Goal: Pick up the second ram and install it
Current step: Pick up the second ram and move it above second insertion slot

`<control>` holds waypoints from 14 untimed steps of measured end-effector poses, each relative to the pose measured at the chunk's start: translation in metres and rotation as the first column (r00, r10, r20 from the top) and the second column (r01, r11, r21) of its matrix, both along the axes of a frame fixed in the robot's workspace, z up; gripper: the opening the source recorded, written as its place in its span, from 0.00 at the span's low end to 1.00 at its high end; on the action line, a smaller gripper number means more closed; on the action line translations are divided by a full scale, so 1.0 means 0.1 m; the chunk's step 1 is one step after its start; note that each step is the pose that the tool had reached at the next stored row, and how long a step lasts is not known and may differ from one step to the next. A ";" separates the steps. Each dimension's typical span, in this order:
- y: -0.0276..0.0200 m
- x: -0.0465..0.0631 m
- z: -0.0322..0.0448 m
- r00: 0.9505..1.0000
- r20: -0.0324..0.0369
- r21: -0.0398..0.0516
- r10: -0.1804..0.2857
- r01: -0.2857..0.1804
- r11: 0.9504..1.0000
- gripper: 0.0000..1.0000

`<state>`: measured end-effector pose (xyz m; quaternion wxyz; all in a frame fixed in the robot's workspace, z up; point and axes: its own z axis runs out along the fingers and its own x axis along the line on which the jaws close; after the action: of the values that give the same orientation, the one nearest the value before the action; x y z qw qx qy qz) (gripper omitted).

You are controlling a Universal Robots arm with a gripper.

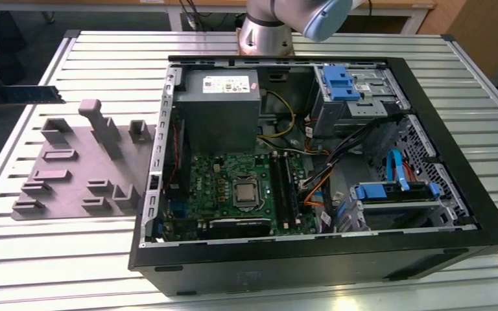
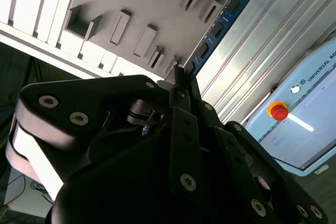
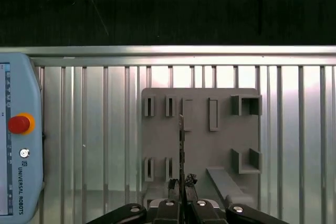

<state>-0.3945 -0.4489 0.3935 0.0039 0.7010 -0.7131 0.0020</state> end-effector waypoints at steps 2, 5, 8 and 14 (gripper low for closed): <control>0.000 0.05 0.000 1.000 0.000 0.000 0.000 0.000 1.000 0.14; 0.000 0.14 0.000 1.000 0.000 0.000 0.000 0.000 1.000 0.14; 0.000 0.22 -0.001 1.000 0.000 0.000 0.000 0.000 1.000 0.14; 0.000 0.37 -0.001 1.000 0.000 0.000 0.000 0.000 1.000 0.14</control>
<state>-0.3572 -0.4488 0.3935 0.0038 0.7010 -0.7131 0.0020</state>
